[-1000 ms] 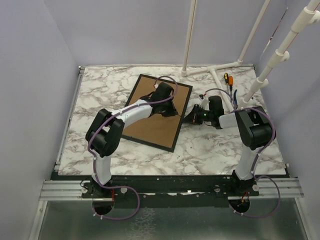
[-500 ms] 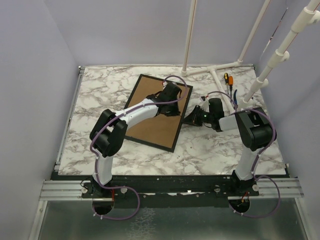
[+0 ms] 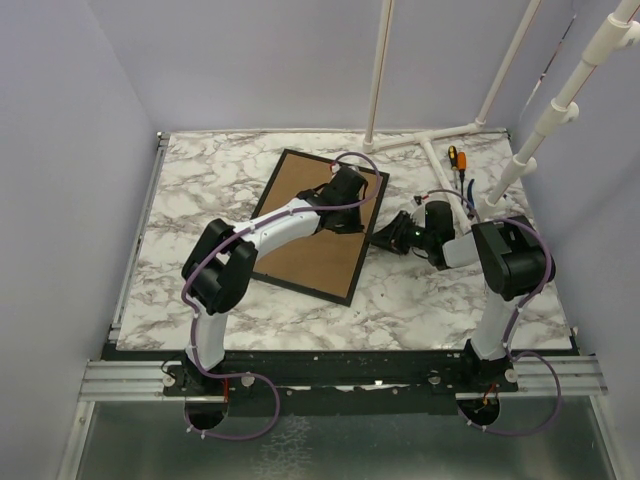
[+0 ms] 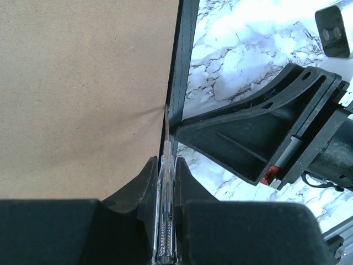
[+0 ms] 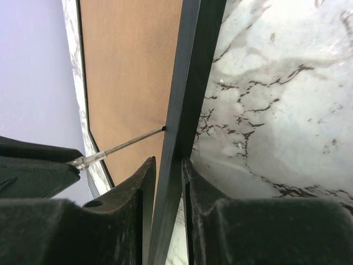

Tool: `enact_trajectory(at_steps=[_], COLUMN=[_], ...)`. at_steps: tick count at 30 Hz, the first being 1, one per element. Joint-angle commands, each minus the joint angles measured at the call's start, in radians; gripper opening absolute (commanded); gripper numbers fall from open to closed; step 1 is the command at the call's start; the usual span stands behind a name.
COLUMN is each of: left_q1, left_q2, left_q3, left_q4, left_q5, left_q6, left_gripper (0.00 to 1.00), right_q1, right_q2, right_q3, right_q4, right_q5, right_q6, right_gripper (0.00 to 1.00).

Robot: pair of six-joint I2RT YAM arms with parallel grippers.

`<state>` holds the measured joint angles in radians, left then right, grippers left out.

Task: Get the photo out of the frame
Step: Release the photo frame item from the photo frame.

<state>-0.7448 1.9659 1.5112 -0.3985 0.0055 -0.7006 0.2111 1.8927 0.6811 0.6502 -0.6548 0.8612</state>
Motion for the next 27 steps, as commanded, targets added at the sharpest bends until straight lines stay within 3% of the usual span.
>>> enact_trajectory(at_steps=[1,17,22,27], left_q1=[-0.022,-0.065,-0.067,-0.034], left_q2=[0.037,0.065,0.040,-0.086], left_q3=[0.021,0.085,0.089,0.009], left_q4=[-0.045,-0.077,-0.138,-0.151], left_q5=[0.017,0.026,-0.081,-0.168], left_q6=[0.012,0.072,0.066,0.083], left_gripper=[0.00,0.00,0.00,0.00], right_q1=[-0.013,-0.012,-0.012,-0.012], right_q2=[-0.011,0.057,0.021,-0.066], right_q3=[0.003,0.058,0.043,0.018], right_q4=[0.018,-0.028,-0.051,-0.115], right_q5=[0.042,0.011,0.027,0.096], right_q6=[0.022,0.002,-0.021,-0.082], right_gripper=[0.26,0.12,0.13,0.22])
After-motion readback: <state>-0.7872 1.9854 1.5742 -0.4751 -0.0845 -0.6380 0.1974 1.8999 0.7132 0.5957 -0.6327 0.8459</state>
